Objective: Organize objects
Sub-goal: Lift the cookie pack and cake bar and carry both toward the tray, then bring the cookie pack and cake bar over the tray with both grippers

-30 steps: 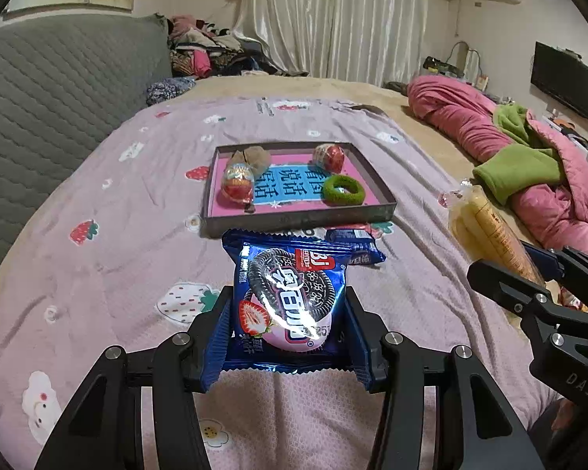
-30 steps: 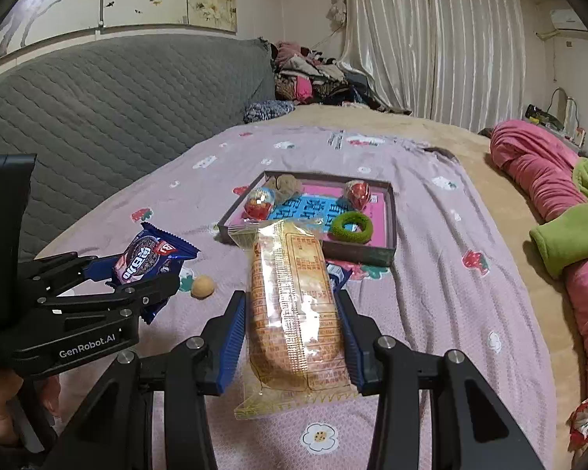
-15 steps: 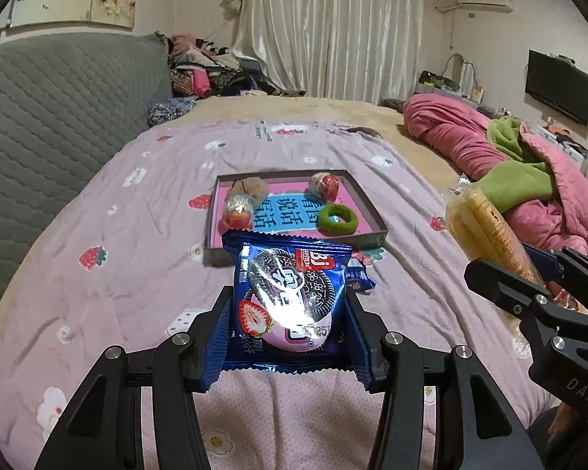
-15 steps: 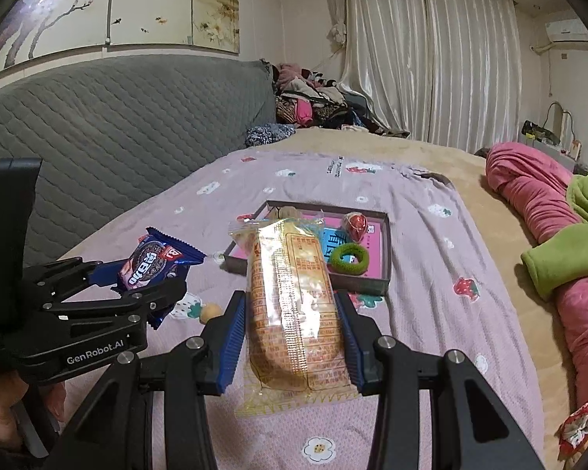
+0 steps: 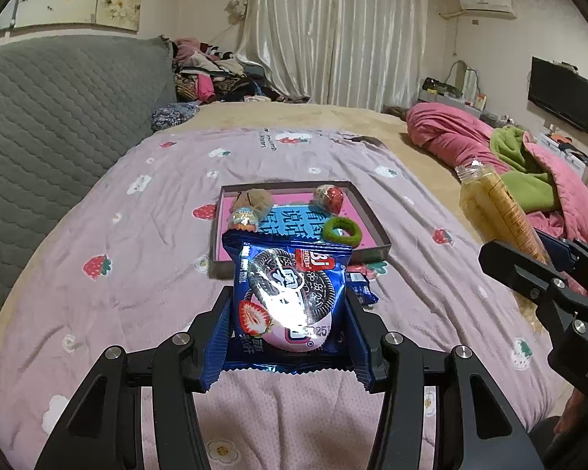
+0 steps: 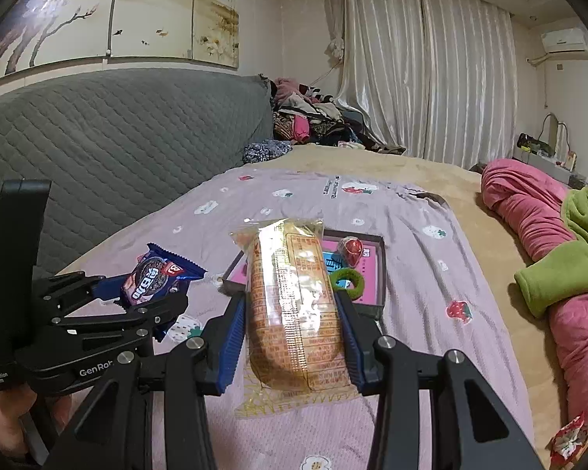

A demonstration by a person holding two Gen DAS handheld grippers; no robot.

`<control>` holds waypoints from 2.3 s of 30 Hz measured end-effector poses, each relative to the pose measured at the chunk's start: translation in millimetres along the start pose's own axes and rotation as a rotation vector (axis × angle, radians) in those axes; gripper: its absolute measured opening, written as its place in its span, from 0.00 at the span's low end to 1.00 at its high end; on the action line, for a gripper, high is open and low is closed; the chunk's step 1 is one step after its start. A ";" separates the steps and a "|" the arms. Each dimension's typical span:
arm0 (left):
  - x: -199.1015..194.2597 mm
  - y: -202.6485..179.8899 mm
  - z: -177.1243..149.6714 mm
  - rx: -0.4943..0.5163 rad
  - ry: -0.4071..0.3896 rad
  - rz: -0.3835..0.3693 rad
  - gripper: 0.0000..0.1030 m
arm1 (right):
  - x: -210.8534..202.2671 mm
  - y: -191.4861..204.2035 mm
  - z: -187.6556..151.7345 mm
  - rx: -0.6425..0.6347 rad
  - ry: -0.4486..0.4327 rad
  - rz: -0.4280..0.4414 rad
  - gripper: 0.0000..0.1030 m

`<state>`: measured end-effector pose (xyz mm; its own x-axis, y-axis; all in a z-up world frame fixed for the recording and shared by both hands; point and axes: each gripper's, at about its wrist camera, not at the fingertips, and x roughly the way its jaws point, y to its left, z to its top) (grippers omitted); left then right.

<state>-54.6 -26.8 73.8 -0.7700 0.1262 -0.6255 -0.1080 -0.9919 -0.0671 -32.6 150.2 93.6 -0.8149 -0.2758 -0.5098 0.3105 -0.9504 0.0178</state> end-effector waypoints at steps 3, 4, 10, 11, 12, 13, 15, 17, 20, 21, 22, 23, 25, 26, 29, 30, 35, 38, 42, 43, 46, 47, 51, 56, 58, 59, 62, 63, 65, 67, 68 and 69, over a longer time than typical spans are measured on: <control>3.3 0.8 3.7 0.001 0.000 0.004 0.52 | 3.2 -1.3 4.0 0.000 -0.003 -0.003 0.43; 4.4 1.5 4.9 -0.001 0.000 0.005 0.52 | 4.5 -1.8 5.4 0.000 -0.004 -0.004 0.43; 13.8 3.6 18.6 0.002 -0.003 0.010 0.52 | 16.4 -6.2 15.8 0.001 -0.005 -0.012 0.43; 15.6 4.3 22.0 0.003 -0.006 0.010 0.52 | 19.4 -7.6 18.4 0.002 -0.004 -0.012 0.43; 17.8 5.0 25.6 0.004 -0.007 0.013 0.52 | 21.3 -8.8 20.4 0.003 -0.004 -0.012 0.43; 19.2 5.3 28.6 0.003 -0.008 0.011 0.52 | 23.2 -9.4 22.0 0.003 -0.006 -0.015 0.43; 24.3 5.1 35.8 0.010 -0.012 0.011 0.52 | 29.4 -12.6 25.6 0.002 -0.005 -0.017 0.43; 29.8 5.2 43.5 0.015 -0.017 0.015 0.52 | 35.6 -15.7 28.6 0.001 -0.003 -0.023 0.43; 42.3 6.7 53.8 0.011 -0.012 0.017 0.52 | 45.2 -20.5 33.7 0.003 -0.001 -0.026 0.43; 47.4 7.2 57.1 0.013 -0.009 0.015 0.52 | 49.4 -22.5 36.0 0.002 0.002 -0.026 0.43; 52.4 8.3 60.5 0.011 -0.006 0.016 0.52 | 53.0 -24.7 38.6 0.002 0.002 -0.029 0.43; 57.4 9.7 64.3 0.009 -0.005 0.019 0.52 | 57.6 -26.6 41.5 -0.003 0.004 -0.031 0.43; 68.0 11.8 72.3 0.010 -0.001 0.023 0.52 | 64.1 -30.2 45.2 -0.003 0.003 -0.035 0.43; 72.2 11.8 75.1 0.010 0.001 0.021 0.52 | 67.4 -32.0 47.4 -0.004 0.002 -0.036 0.43; 87.1 12.0 84.6 0.011 0.005 0.023 0.52 | 78.6 -39.1 54.1 0.001 0.000 -0.035 0.43; 91.3 12.0 87.4 0.010 0.004 0.025 0.52 | 83.4 -42.1 56.2 0.004 -0.001 -0.034 0.43; 117.2 10.2 101.0 0.007 0.012 0.021 0.52 | 102.4 -49.8 62.8 -0.001 0.000 -0.036 0.43; 131.4 7.2 111.0 0.004 0.011 0.016 0.52 | 117.0 -54.6 66.7 -0.005 0.005 -0.035 0.43; 149.5 1.6 122.4 0.011 0.006 0.018 0.52 | 133.2 -60.4 71.6 -0.003 0.004 -0.037 0.43; 153.3 1.6 123.9 0.010 0.006 0.016 0.52 | 136.6 -61.8 72.5 -0.003 0.004 -0.038 0.43; 165.7 3.3 128.5 0.005 0.003 0.014 0.52 | 147.9 -66.3 74.6 -0.003 0.005 -0.036 0.43; 170.8 4.0 129.9 0.006 0.004 0.018 0.52 | 152.6 -67.8 74.9 -0.005 0.007 -0.038 0.43; 191.5 6.3 133.6 -0.005 0.013 0.012 0.52 | 170.6 -72.3 74.1 0.001 0.013 -0.036 0.43; 225.9 3.7 130.8 -0.004 0.037 0.017 0.52 | 194.0 -81.6 70.6 0.028 0.021 -0.037 0.43; 240.0 2.0 126.7 -0.002 0.047 0.018 0.52 | 204.7 -84.7 65.8 0.040 0.027 -0.031 0.43; 247.4 0.9 123.7 0.000 0.054 0.013 0.52 | 210.1 -86.4 63.7 0.044 0.030 -0.028 0.43; 267.7 -2.3 116.2 0.003 0.060 0.027 0.52 | 228.4 -91.6 58.0 0.052 0.044 -0.032 0.43; 274.8 -3.5 113.7 0.004 0.059 0.034 0.52 | 236.2 -96.7 55.9 0.056 0.050 -0.035 0.43; 286.9 -6.6 107.9 0.009 0.071 0.032 0.52 | 247.3 -101.6 52.1 0.064 0.062 -0.035 0.43; 298.1 -8.4 101.8 0.013 0.083 0.031 0.52 | 261.3 -106.5 46.4 0.065 0.081 -0.040 0.43; 304.8 -9.4 99.4 0.015 0.091 0.031 0.52 | 266.8 -108.8 44.6 0.066 0.089 -0.039 0.43; 310.0 -9.6 97.7 0.015 0.093 0.031 0.52 | 273.3 -110.6 41.3 0.068 0.100 -0.040 0.43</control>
<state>-353.7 23.4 -43.5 -0.7114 0.0923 -0.6967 -0.0943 -0.9949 -0.0355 -309.9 174.0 -12.1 -0.7724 -0.2248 -0.5940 0.2417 -0.9689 0.0523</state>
